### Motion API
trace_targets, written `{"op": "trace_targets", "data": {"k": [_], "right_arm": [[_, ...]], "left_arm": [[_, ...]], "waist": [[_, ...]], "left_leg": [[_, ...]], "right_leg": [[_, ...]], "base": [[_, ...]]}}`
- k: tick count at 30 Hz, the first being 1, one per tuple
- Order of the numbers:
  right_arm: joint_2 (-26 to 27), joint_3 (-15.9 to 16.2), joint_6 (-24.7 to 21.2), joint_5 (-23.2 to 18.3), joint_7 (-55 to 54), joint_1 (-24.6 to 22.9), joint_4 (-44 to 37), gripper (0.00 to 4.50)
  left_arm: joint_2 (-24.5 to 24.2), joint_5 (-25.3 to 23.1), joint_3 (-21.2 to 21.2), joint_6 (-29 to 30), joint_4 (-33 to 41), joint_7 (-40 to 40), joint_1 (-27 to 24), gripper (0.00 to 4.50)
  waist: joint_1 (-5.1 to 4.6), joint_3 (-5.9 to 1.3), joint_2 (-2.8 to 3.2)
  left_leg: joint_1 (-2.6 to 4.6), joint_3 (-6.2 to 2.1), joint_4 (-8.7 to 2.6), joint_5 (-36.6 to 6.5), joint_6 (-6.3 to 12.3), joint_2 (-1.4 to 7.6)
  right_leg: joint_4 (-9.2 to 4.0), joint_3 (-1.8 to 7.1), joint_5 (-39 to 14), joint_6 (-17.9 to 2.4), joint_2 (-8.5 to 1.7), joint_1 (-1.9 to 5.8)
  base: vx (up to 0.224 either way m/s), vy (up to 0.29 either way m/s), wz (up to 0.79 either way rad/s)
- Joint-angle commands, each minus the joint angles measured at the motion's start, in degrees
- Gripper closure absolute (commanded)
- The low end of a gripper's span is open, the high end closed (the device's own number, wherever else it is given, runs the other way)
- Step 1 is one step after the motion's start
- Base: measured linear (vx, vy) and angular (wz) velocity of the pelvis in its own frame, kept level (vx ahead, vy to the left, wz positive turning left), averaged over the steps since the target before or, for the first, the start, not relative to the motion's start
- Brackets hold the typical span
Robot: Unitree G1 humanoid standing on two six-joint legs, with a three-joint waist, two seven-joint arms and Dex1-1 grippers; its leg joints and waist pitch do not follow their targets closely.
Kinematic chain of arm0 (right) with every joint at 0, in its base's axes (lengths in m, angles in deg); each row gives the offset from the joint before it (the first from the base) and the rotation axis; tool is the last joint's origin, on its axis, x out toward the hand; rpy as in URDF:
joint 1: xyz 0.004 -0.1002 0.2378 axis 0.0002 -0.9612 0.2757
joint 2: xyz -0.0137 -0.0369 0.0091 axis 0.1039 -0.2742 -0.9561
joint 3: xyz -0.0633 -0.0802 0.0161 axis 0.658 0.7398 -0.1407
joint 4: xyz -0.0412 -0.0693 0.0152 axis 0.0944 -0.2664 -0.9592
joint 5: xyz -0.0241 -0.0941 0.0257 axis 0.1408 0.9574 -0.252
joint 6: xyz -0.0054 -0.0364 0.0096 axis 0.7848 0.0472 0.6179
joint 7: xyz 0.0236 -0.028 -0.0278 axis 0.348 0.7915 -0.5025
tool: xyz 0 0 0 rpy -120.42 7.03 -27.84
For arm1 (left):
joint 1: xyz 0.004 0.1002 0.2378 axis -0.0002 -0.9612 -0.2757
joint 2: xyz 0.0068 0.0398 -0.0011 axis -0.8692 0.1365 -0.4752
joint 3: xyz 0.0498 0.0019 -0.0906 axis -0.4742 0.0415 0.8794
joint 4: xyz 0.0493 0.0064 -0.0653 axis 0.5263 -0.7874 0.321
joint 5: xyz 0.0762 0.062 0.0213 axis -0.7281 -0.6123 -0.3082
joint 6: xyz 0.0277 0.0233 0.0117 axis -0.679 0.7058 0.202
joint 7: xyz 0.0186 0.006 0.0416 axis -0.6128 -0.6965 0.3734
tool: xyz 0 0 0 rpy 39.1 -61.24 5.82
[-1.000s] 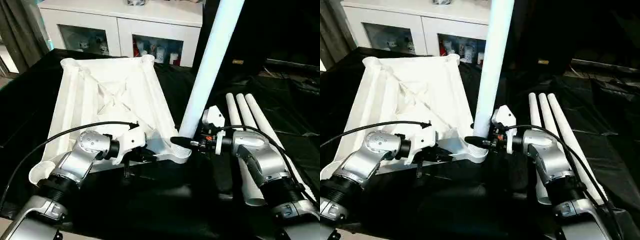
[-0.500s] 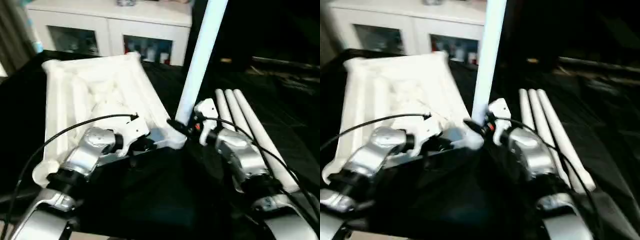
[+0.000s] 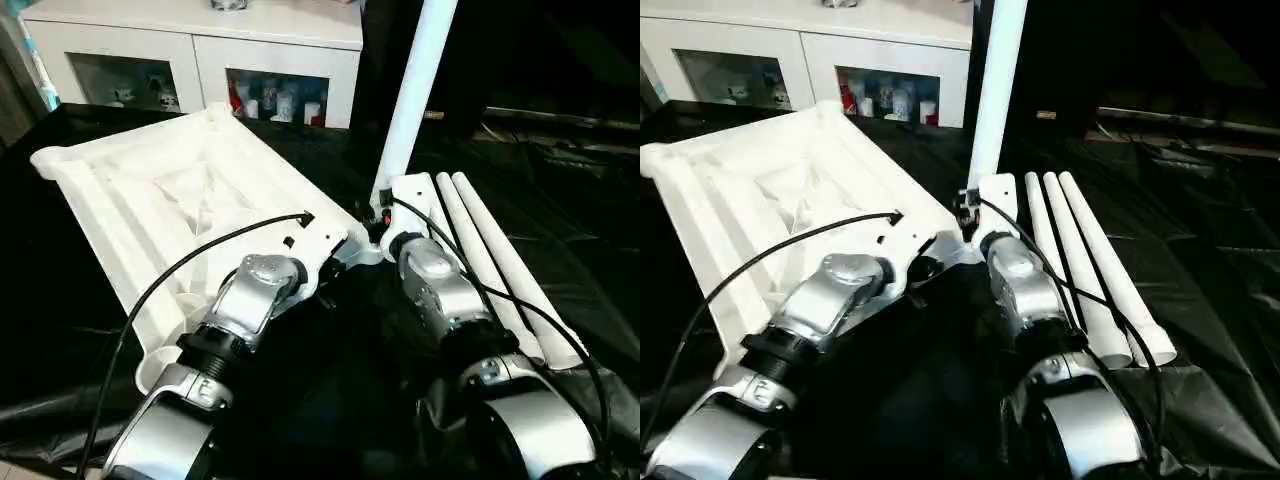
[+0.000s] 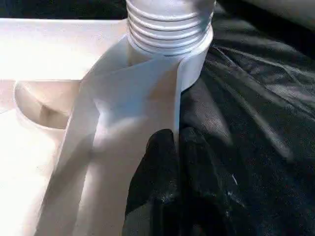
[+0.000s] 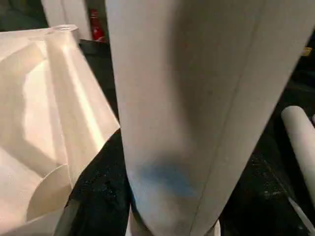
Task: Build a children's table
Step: Pick table leg
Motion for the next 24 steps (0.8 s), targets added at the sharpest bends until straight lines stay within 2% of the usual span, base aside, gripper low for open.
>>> {"op": "trace_targets", "data": {"k": [1,6,14,19,20,22,24], "right_arm": [[1.45,0.77,-3.75,0.97,-0.36,-3.81,7.47,2.62],[1.80,0.22,-3.35,0.97,-1.02,-3.50,8.13,2.62],[2.30,-0.20,-1.47,1.74,-1.00,-2.94,8.86,2.62],[2.73,-2.39,-0.51,-1.03,1.90,-2.51,7.97,2.62],[2.72,-2.66,-0.31,-1.16,1.88,-2.45,7.83,2.06],[2.71,-3.43,0.07,-1.94,2.45,-2.32,7.39,1.92],[2.68,-3.85,0.33,-2.40,3.37,-2.26,6.78,1.74]], "left_arm": [[0.15,-1.05,1.39,1.05,0.34,3.72,1.51,4.50],[-0.44,-1.50,1.43,2.31,1.14,4.29,1.24,4.50],[-1.15,-1.28,0.61,2.95,2.81,3.85,0.22,4.50],[-1.57,-1.14,0.32,2.90,3.62,3.34,-0.20,4.50],[-1.65,-1.11,0.33,2.86,3.64,3.31,-0.19,4.50],[-1.81,-1.06,0.33,2.62,3.63,3.15,-0.13,4.50],[-2.08,-0.96,0.23,2.27,3.81,2.78,-0.15,4.50]], "waist": [[0.00,-2.04,0.49],[0.00,-2.21,0.44],[-0.07,-2.19,0.42],[-0.05,-2.29,0.42],[-0.02,-2.27,0.50],[-0.09,-2.32,0.46],[0.12,-2.72,0.38]], "left_leg": [[0.91,-2.77,-5.06,-24.09,-0.78,4.84],[0.70,-2.63,-5.20,-22.43,-0.50,4.92],[0.76,-2.70,-5.32,-23.18,-0.79,4.98],[0.57,-2.58,-5.36,-22.10,-0.39,5.05],[0.64,-2.61,-5.36,-22.30,-0.42,5.06],[0.66,-2.57,-5.31,-22.41,-0.35,5.00],[0.11,-2.52,-5.28,-19.40,-0.03,5.08]], "right_leg": [[-5.60,4.51,-24.48,-7.28,-7.12,0.09],[-5.24,4.61,-21.96,-7.92,-7.03,0.31],[-5.46,4.56,-23.81,-7.59,-7.03,0.23],[-5.27,4.68,-21.70,-7.98,-7.01,0.36],[-5.31,4.64,-22.15,-7.96,-7.02,0.32],[-5.38,4.68,-22.41,-7.95,-6.99,0.29],[-4.99,4.74,-18.85,-8.47,-7.18,0.88]], "base": [[0.000,0.000,0.00],[0.000,0.000,0.00],[0.000,0.000,0.00],[0.000,0.000,0.00],[0.000,0.000,0.00],[0.000,0.000,0.00],[0.000,0.000,0.00]]}}
